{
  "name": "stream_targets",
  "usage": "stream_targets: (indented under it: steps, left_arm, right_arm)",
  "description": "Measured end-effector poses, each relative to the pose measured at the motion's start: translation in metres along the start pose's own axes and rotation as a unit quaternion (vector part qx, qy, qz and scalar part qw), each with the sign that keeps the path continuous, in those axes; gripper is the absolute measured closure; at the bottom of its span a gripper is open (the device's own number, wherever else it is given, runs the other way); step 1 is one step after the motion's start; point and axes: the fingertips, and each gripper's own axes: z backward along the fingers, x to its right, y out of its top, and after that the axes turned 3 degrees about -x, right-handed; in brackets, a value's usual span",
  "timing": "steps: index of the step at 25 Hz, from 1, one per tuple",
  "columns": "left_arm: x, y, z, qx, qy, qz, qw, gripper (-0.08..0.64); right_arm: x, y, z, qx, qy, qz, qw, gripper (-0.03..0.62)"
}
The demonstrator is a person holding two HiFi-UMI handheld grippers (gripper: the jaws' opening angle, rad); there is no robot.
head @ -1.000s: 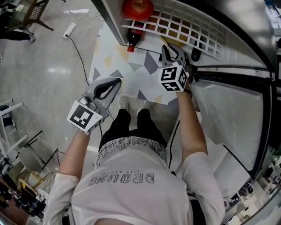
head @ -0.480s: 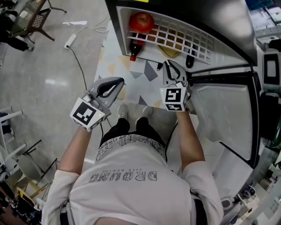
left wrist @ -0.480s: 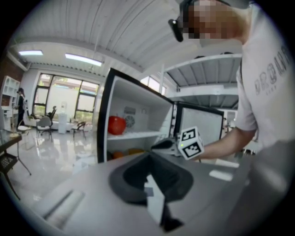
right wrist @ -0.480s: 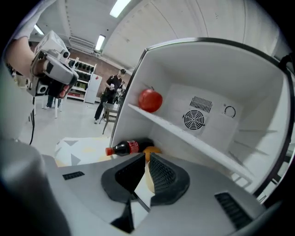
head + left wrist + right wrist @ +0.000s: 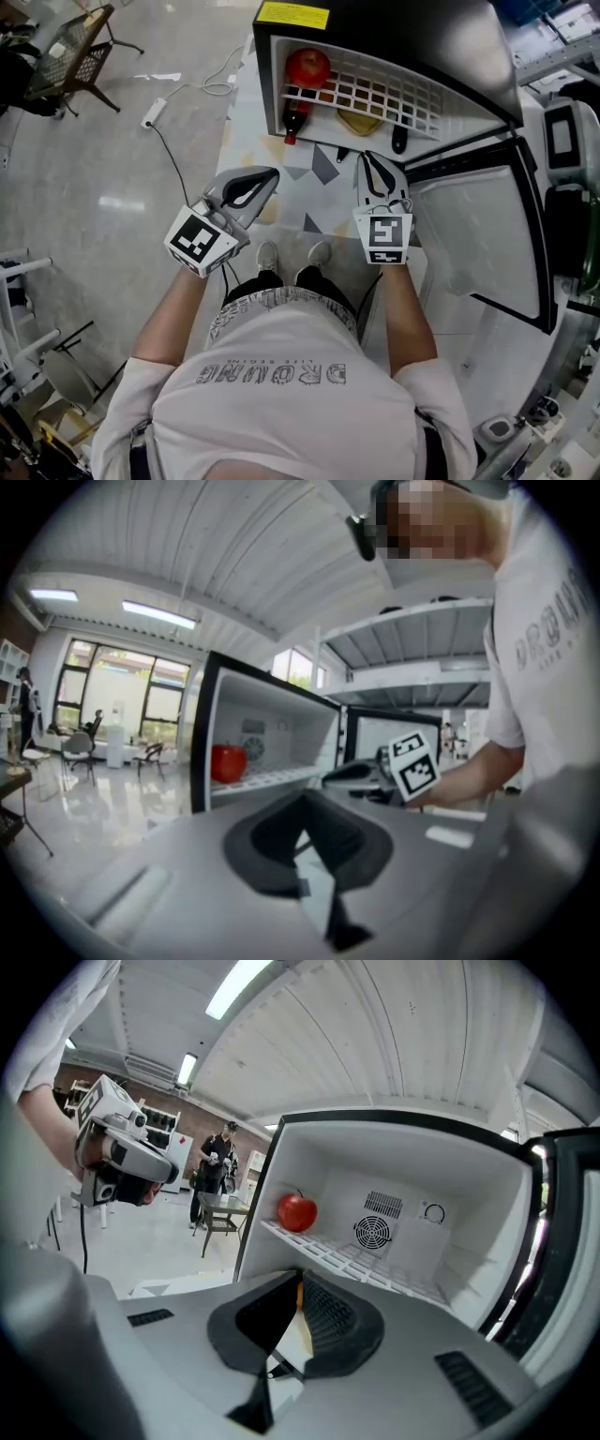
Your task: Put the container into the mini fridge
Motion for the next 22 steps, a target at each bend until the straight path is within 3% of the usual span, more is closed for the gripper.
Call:
stream_targets:
  steps: [7, 13, 22]
  left_arm:
    - [0.013, 0.013, 0.009, 0.018, -0.018, -0.013, 0.9996, 0.552]
    - [0.020, 0.025, 0.015, 0.031, -0.031, -0.027, 0.9987, 0.552]
    - [0.027, 0.033, 0.025, 0.043, -0.040, -0.034, 0.9977, 0.552]
  right_arm:
    - [-0.003, 0.027, 0.036, 0.025, -0.006, -0.042, 0.999, 0.581]
    - [-0.017, 0.056, 0.062, 0.068, 0.019, -0.092, 0.993, 0.588]
    - [-0.041, 0.086, 0.093, 0.101, 0.045, -0.101, 0.989, 0.589]
